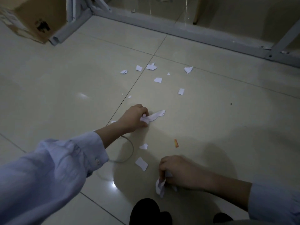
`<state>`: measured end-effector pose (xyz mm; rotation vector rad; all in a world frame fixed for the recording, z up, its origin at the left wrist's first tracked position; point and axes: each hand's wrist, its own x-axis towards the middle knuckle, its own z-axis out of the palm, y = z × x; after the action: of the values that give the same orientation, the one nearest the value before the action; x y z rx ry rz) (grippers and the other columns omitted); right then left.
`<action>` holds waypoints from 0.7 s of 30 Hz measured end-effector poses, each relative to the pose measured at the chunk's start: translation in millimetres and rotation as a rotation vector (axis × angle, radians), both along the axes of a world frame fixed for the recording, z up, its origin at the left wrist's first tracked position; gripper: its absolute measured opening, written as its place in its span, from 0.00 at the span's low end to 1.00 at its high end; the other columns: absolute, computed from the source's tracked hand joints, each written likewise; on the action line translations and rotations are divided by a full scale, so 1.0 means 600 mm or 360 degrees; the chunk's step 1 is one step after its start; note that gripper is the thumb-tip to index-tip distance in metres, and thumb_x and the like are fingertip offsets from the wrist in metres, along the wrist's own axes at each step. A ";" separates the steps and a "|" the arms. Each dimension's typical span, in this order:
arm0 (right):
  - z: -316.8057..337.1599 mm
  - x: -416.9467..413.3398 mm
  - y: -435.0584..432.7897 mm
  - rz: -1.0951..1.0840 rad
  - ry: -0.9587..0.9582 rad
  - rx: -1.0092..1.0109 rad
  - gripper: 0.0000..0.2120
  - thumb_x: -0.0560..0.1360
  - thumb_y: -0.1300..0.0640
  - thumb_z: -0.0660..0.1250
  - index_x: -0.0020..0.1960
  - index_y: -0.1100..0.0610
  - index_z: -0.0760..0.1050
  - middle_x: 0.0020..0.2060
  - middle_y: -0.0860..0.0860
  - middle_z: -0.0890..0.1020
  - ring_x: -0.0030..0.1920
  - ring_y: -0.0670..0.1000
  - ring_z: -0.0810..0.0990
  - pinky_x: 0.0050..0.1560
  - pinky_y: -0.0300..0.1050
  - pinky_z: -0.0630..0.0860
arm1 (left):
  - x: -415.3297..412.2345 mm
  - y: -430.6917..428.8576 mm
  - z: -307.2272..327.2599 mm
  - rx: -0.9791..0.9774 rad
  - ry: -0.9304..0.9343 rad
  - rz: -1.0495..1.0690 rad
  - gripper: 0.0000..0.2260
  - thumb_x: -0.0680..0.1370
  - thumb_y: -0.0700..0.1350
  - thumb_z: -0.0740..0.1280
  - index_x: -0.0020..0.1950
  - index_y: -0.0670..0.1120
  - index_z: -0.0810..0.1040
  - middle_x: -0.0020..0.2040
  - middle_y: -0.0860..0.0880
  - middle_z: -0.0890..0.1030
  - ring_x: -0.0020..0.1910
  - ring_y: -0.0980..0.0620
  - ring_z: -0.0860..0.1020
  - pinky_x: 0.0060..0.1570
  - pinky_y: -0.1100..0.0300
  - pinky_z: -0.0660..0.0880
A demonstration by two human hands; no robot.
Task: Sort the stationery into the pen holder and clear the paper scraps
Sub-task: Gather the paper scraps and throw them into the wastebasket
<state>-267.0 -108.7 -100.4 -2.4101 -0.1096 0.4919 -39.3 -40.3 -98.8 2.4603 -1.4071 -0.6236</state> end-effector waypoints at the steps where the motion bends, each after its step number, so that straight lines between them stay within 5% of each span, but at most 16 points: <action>1: 0.001 0.000 -0.001 -0.0007 0.0013 0.0007 0.09 0.71 0.57 0.68 0.50 0.58 0.81 0.50 0.53 0.79 0.52 0.51 0.76 0.50 0.41 0.67 | 0.001 -0.003 0.000 0.0014 -0.0001 -0.0013 0.10 0.70 0.41 0.72 0.48 0.39 0.79 0.43 0.45 0.73 0.47 0.44 0.75 0.40 0.61 0.63; 6: 0.002 -0.001 0.000 -0.0082 0.0056 0.0054 0.09 0.71 0.56 0.69 0.49 0.57 0.82 0.49 0.53 0.81 0.51 0.51 0.78 0.51 0.40 0.69 | 0.001 -0.010 -0.007 0.0255 -0.0044 -0.0115 0.07 0.75 0.41 0.66 0.50 0.39 0.78 0.50 0.41 0.78 0.50 0.43 0.75 0.48 0.56 0.68; 12: 0.006 -0.011 0.002 -0.0286 0.0106 0.0193 0.08 0.69 0.61 0.68 0.46 0.57 0.84 0.45 0.51 0.84 0.46 0.45 0.79 0.41 0.24 0.65 | -0.005 -0.004 -0.003 0.0143 0.0047 0.0028 0.05 0.72 0.39 0.68 0.44 0.38 0.81 0.43 0.41 0.82 0.42 0.47 0.76 0.35 0.62 0.62; 17: 0.018 -0.025 -0.022 -0.0486 0.0102 0.0245 0.05 0.67 0.61 0.71 0.42 0.57 0.85 0.39 0.50 0.86 0.44 0.33 0.78 0.37 0.22 0.66 | -0.008 -0.017 0.006 0.0140 0.0099 0.0037 0.03 0.70 0.39 0.72 0.41 0.40 0.82 0.39 0.43 0.83 0.35 0.54 0.74 0.29 0.67 0.64; 19: 0.024 -0.031 -0.042 -0.0596 0.0106 0.0258 0.04 0.66 0.61 0.73 0.41 0.57 0.84 0.36 0.51 0.86 0.34 0.35 0.80 0.34 0.24 0.69 | -0.010 -0.029 0.017 0.0092 0.0146 0.0044 0.04 0.69 0.40 0.74 0.39 0.40 0.81 0.36 0.44 0.83 0.30 0.58 0.73 0.28 0.74 0.65; 21: 0.037 -0.041 -0.066 -0.0769 0.0093 0.0316 0.03 0.66 0.63 0.73 0.39 0.58 0.84 0.33 0.54 0.85 0.28 0.44 0.82 0.32 0.36 0.78 | -0.018 -0.049 0.033 0.0026 0.0174 0.0030 0.05 0.69 0.41 0.74 0.37 0.42 0.81 0.34 0.45 0.82 0.28 0.62 0.72 0.29 0.76 0.66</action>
<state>-291.8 -148.4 -78.2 -2.1257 0.4212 0.3075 -50.2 -69.7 -78.8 2.4094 -1.3409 -0.7555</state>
